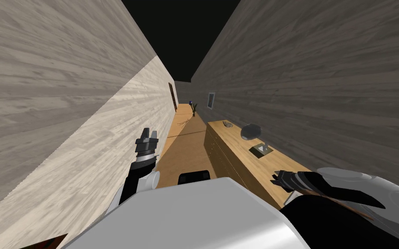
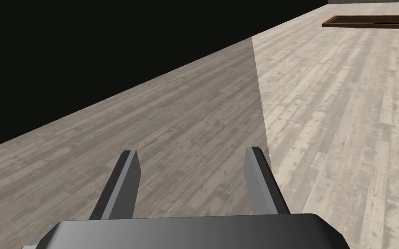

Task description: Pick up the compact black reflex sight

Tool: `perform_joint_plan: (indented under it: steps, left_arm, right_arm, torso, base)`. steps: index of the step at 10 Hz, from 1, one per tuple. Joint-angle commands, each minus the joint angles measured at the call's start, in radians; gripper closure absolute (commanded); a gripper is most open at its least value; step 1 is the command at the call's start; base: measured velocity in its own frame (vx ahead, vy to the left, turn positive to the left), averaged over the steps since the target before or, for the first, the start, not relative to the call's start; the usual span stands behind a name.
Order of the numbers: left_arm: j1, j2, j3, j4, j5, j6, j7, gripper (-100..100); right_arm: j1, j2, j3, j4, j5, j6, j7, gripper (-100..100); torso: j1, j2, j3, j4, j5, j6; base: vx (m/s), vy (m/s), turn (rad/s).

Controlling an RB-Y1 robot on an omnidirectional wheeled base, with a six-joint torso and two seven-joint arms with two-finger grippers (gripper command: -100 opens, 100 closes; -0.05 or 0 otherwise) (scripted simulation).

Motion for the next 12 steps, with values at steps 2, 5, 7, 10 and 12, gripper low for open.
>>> perform_joint_plan:
  steps: [2, 5, 7, 10, 12]
  left_arm:
    - [0.000, 0.000, 0.000, 0.000, 0.000, 0.000, 0.000, 0]
    - [0.000, 0.000, 0.000, 0.000, 0.000, 0.000, 0.000, 0]
    - [0.000, 0.000, 0.000, 0.000, 0.000, 0.000, 0.000, 0]
    - [0.000, 0.000, 0.000, 0.000, 0.000, 0.000, 0.000, 0]
    - [0.000, 0.000, 0.000, 0.000, 0.000, 0.000, 0.000, 0]
  right_arm:
    - [0.003, 0.000, -0.002, -0.001, -0.002, 0.002, 0.001, 100]
    - [0.002, -0.001, -0.001, -0.001, -0.002, 0.002, 0.001, 100]
    - [0.002, 0.000, -0.001, -0.001, -0.002, 0.002, 0.001, 0]
    - [0.021, -0.072, -0.038, -0.009, -0.024, -0.042, 0.011, 100]
    - [0.028, -0.061, -0.036, -0.015, -0.025, -0.028, 0.015, 0]
  torso:
    - [0.000, 0.000, 0.000, 0.000, 0.000, 0.000]
    - [-0.001, -0.001, 0.000, 0.000, -0.001, 0.000]
    - [-0.001, -0.001, 0.000, 0.000, -0.001, 0.000]
    - [0.002, 0.001, 0.000, 0.000, 0.001, 0.004]
    - [0.002, 0.001, 0.000, 0.000, 0.001, 0.002]
  base:
    - [-0.002, -0.003, 0.002]
    - [0.000, 0.000, 0.000]
    - [0.000, 0.000, 0.000]
    - [0.017, 0.024, -0.222]
    - [0.003, 0.005, -0.007]
